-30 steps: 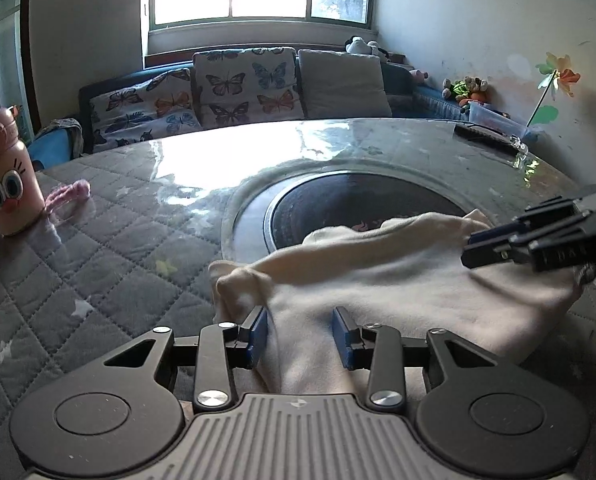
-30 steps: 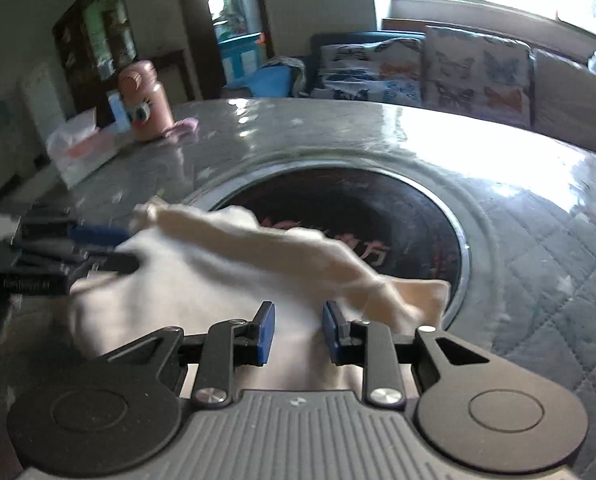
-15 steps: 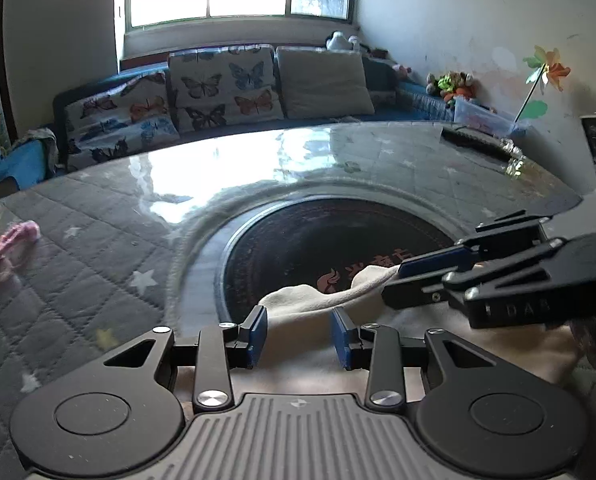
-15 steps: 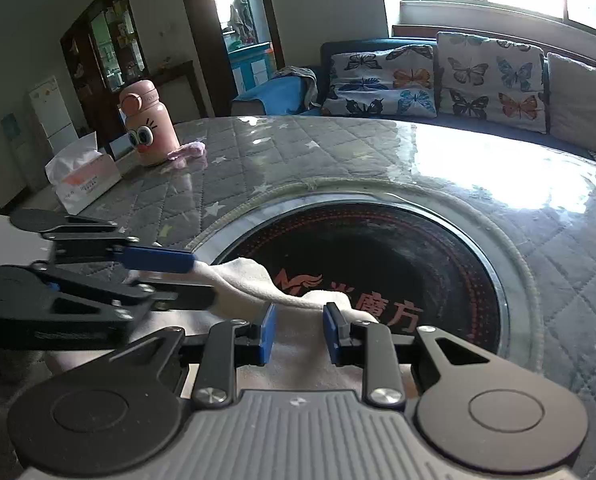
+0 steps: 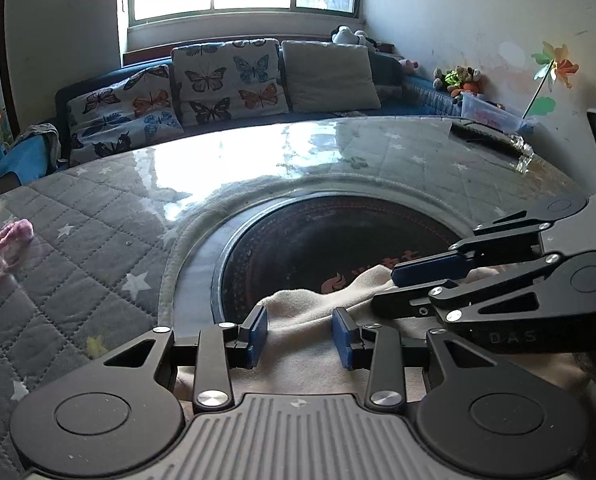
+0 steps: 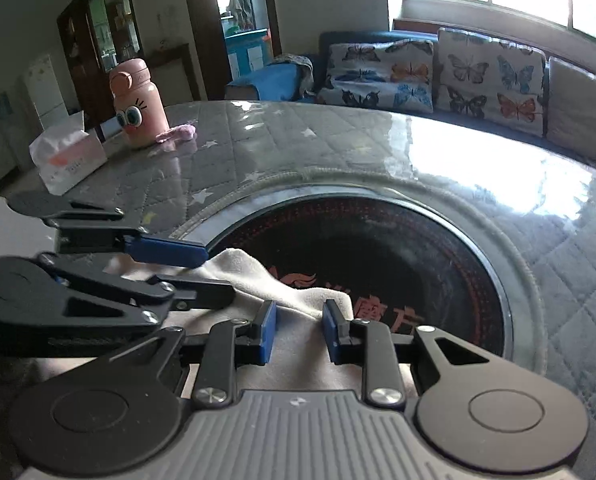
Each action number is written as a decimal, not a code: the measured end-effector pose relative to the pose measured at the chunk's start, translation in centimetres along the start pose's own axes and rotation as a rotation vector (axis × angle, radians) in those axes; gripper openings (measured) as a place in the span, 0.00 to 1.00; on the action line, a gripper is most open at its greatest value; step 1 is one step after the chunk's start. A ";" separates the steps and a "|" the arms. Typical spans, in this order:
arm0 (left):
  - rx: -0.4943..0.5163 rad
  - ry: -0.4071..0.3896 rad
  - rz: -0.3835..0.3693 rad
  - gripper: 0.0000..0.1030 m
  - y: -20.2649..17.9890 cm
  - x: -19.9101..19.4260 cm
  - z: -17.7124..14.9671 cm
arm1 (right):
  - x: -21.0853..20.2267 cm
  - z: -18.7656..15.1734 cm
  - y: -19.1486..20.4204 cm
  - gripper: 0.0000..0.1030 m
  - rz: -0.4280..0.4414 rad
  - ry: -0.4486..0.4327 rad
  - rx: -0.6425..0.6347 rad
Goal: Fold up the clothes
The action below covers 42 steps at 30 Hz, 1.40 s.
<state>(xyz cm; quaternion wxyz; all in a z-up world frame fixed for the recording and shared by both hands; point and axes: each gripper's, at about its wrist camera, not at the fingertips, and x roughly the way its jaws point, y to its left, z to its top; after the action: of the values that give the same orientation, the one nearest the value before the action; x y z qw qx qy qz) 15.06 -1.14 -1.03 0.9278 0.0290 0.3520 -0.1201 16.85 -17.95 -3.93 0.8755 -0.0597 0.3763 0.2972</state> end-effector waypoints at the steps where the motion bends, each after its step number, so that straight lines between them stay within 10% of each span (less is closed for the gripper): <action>1: -0.001 0.002 0.002 0.38 0.1 0.1 0.0 | -0.2 0.1 0.0 0.24 0.000 -0.007 0.006; 11: -0.007 -0.029 0.016 0.55 0.2 -1.5 -0.2 | -0.4 0.2 0.7 0.27 -0.034 -0.016 -0.017; 21: -0.066 -0.106 0.076 1.00 1.9 -6.2 -2.1 | -3.8 -2.2 3.6 0.59 0.006 -0.040 -0.053; 42: -0.267 -0.105 0.240 1.00 7.0 -11.7 -6.5 | -1.5 -4.4 14.4 0.79 0.009 -0.088 -0.270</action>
<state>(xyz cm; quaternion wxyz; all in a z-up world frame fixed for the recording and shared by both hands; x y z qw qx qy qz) 4.11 8.89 1.60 0.9482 -0.0588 0.3100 0.0381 5.11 -8.37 -4.29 0.8738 -0.1620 0.2944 0.3514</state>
